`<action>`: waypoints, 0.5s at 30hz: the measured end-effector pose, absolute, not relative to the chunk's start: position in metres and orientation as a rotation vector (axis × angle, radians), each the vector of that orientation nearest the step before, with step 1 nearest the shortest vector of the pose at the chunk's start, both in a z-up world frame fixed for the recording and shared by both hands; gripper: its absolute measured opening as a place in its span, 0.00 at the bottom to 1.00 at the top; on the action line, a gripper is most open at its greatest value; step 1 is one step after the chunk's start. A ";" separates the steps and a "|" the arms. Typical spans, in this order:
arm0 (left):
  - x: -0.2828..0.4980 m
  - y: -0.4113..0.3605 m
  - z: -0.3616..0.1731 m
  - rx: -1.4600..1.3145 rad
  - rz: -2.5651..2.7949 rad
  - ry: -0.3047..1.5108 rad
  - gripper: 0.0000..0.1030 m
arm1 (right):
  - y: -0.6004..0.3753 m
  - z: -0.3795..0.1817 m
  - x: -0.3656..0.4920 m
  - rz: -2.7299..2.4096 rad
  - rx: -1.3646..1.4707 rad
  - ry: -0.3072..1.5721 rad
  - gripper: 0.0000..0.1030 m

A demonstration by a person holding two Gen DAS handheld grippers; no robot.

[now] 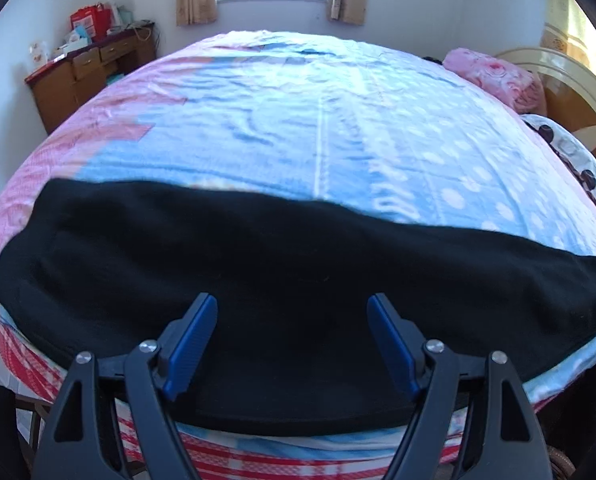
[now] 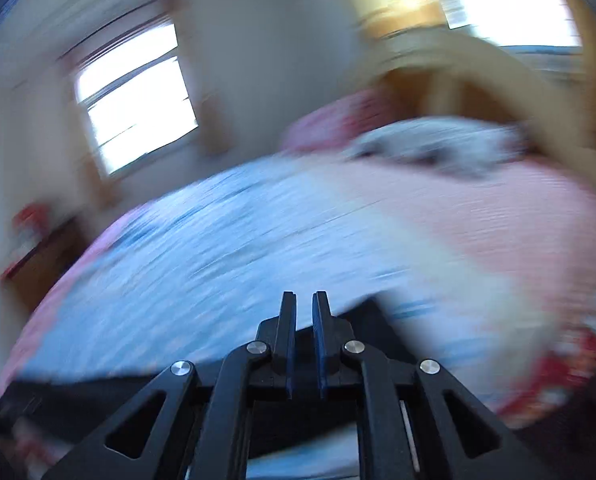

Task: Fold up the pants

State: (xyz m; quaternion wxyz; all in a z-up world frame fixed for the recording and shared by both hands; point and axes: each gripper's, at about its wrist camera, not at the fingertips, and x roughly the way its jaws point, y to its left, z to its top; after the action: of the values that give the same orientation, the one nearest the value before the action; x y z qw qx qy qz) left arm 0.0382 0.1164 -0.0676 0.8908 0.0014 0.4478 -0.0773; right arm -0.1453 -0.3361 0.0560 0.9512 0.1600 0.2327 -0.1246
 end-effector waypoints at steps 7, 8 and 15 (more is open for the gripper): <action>0.031 0.101 -0.082 0.165 -0.137 0.901 0.78 | -0.191 -0.013 0.043 0.643 0.620 0.919 0.09; 0.031 0.103 -0.081 0.155 -0.141 0.900 0.78 | -0.175 -0.019 0.064 0.668 0.595 0.956 0.09; 0.032 0.104 -0.084 0.161 -0.161 0.889 0.82 | -0.139 -0.074 0.153 0.662 0.447 1.229 0.09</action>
State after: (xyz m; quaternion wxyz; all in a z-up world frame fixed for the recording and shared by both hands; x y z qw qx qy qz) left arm 0.0315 0.1040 -0.0837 0.8965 0.0779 0.4291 -0.0778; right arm 0.1530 -0.1393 -0.0736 0.7432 0.2040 0.5611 0.3020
